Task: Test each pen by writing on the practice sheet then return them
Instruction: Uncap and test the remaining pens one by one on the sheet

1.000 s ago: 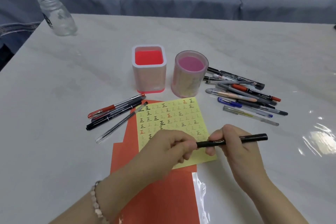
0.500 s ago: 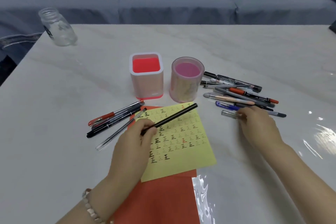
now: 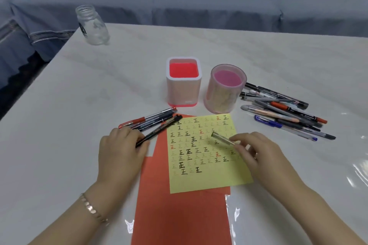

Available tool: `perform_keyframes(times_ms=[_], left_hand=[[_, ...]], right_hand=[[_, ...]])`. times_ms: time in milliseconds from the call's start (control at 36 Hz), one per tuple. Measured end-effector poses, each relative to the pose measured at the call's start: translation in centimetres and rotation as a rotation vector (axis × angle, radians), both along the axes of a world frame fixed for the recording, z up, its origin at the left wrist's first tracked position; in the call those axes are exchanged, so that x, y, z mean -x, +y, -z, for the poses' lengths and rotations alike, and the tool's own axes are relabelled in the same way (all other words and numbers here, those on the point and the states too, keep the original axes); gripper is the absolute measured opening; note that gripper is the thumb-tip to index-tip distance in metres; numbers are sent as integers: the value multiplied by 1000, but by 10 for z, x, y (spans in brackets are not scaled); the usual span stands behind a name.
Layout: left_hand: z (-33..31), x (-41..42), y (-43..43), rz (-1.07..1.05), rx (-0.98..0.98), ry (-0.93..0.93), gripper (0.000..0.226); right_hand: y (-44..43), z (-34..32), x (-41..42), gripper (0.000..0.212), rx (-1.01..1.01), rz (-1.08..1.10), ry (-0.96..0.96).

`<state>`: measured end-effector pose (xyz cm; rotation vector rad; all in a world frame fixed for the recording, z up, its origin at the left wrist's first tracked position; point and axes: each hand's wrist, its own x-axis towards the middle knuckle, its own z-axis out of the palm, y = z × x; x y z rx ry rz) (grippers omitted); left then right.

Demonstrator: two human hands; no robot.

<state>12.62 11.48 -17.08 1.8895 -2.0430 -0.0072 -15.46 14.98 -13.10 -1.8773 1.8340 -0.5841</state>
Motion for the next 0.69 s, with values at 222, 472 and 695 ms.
perform_keyframes(times_ms=[222,472,695], left_hand=[[6,4,4,-7,-64,-19,16],[-8,22,9,292,48,250,40],[-19,56,26,704,110,152,44]], right_hand=[[1,-6,-20,17,21,-33,-119],[6,-10,-32,12,43,-92,-68],[13,-21,-42,13,279,-309,-20]])
